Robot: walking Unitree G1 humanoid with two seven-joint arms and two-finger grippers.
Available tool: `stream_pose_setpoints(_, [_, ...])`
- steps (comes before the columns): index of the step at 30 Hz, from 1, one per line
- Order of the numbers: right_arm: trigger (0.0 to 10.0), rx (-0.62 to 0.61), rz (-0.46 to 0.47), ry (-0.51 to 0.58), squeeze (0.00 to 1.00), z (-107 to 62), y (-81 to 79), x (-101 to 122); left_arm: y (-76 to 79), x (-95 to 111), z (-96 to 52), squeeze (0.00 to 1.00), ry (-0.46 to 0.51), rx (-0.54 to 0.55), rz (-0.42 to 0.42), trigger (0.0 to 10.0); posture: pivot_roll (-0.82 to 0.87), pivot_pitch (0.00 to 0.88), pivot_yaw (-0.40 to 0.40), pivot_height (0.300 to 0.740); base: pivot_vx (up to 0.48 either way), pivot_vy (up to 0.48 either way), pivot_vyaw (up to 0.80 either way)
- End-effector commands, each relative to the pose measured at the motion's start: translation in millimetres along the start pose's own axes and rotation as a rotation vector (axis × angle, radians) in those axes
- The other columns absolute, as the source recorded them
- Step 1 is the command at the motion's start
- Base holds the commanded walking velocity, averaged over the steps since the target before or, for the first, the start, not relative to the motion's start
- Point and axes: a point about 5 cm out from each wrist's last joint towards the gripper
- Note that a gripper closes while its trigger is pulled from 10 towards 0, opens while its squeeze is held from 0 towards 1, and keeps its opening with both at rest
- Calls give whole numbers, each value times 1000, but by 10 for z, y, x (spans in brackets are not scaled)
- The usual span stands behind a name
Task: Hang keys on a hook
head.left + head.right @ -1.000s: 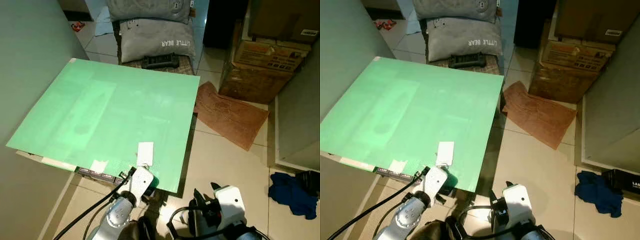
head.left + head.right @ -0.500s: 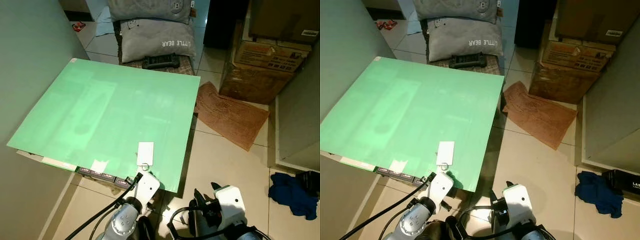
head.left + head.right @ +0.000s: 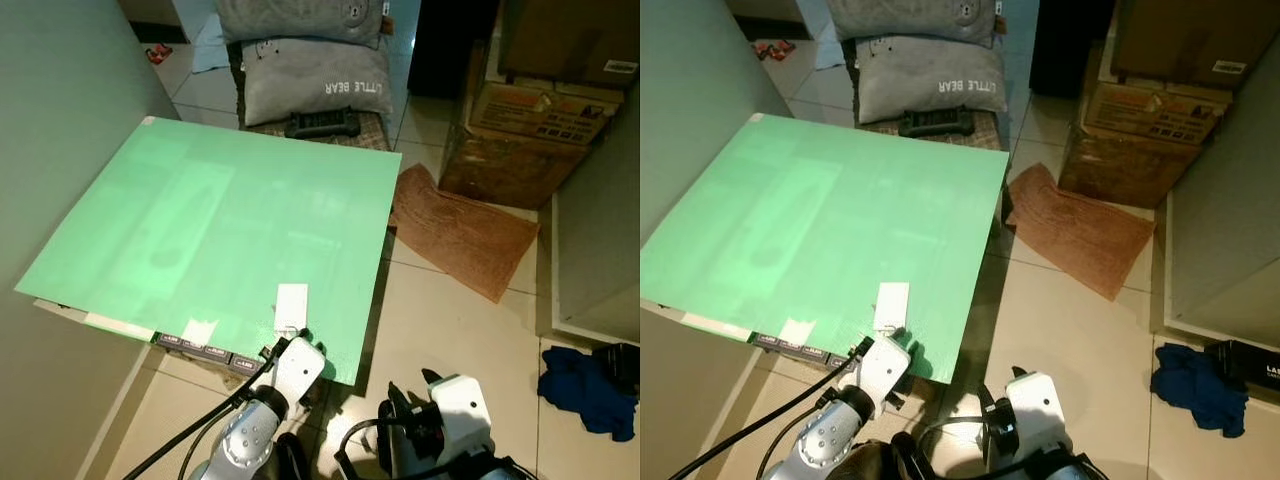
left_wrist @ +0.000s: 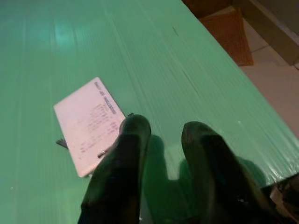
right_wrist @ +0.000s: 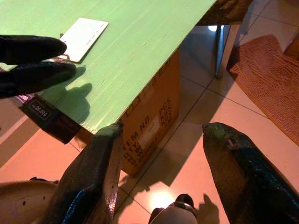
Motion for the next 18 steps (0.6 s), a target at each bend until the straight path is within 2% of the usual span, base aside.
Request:
stream_pose_setpoints(1, [10000, 36, 5, 15, 0, -18, -65, 36, 19, -139, -46, 0, -71, 1, -12, 10000, -276, 228, 109, 740, 0, 0, 0])
stream_pose_setpoints(4, [10000, 63, -3, 40, 0, -11, -88, 89, -18, -188, -38, 0, -98, 24, -19, 10000, -277, 229, 108, 740, 0, 0, 0])
stream_pose_setpoints(9, [10000, 114, -79, 63, 0, -14, -160, 146, -68, -178, 19, 0, -104, 43, -25, 10000, -281, 233, 105, 740, 0, 0, 0])
stream_pose_setpoints(18, [10000, 129, -83, 59, 0, -38, -191, 137, -120, -183, 84, 0, -115, 85, -31, 10000, -284, 240, 104, 740, 0, 0, 0])
Point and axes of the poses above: a point about 5 cm out from each wrist's last joint towards the gripper, its own z axis pointing out of the wrist towards the gripper, its own x axis along the axis of the wrist's last joint, y = z × x, and after that the axes turned 3 degrees about -z, right-handed
